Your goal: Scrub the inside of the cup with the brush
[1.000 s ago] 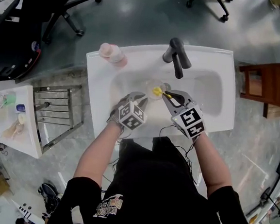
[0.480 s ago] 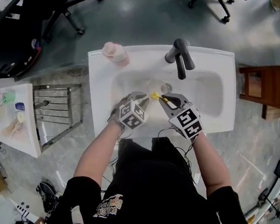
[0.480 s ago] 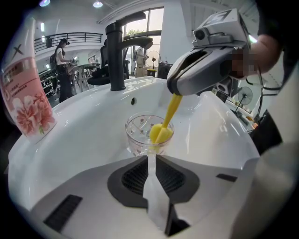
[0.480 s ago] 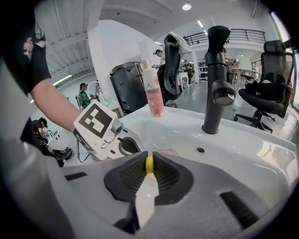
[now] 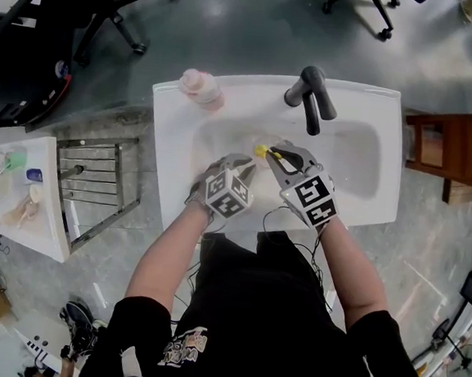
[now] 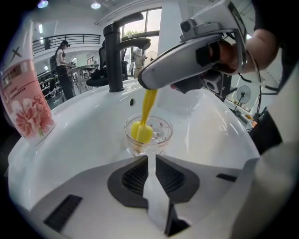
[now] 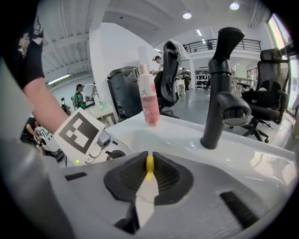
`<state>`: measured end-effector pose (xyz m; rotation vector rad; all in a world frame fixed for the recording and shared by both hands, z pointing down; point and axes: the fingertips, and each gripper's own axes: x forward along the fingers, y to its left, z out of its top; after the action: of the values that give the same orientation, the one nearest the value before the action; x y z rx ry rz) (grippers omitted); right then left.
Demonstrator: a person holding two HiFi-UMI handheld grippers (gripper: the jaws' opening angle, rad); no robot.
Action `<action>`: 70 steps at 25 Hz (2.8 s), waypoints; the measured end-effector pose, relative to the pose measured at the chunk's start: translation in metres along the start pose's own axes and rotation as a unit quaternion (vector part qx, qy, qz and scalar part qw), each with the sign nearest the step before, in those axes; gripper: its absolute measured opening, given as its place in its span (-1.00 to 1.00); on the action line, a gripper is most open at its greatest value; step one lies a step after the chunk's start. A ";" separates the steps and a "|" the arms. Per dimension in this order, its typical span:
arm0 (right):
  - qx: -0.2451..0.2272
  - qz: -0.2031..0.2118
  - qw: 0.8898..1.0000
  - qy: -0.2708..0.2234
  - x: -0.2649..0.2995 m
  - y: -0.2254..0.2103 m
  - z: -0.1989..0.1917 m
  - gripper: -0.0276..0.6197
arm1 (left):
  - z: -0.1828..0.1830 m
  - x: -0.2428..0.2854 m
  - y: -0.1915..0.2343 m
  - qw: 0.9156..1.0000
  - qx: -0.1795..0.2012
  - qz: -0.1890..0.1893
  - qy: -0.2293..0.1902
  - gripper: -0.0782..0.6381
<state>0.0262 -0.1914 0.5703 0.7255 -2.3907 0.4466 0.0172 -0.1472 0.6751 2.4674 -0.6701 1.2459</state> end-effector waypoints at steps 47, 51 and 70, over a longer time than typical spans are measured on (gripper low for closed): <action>0.029 0.025 0.995 0.088 -0.007 0.005 -0.049 -0.80 | 0.001 -0.001 0.001 1.000 -0.007 -0.001 -0.005 -0.65; 0.054 0.026 0.996 0.071 0.000 0.006 -0.046 -0.80 | 0.001 -0.002 0.001 1.000 -0.008 -0.001 -0.003 -0.65; 0.024 -0.034 0.999 0.030 0.026 -0.024 -0.022 -0.80 | 0.002 -0.002 0.001 1.000 -0.011 -0.004 -0.008 -0.65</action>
<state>0.0327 -0.2100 0.6065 0.8022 -2.2985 0.4920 0.0172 -0.1481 0.6723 2.4619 -0.6733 1.2118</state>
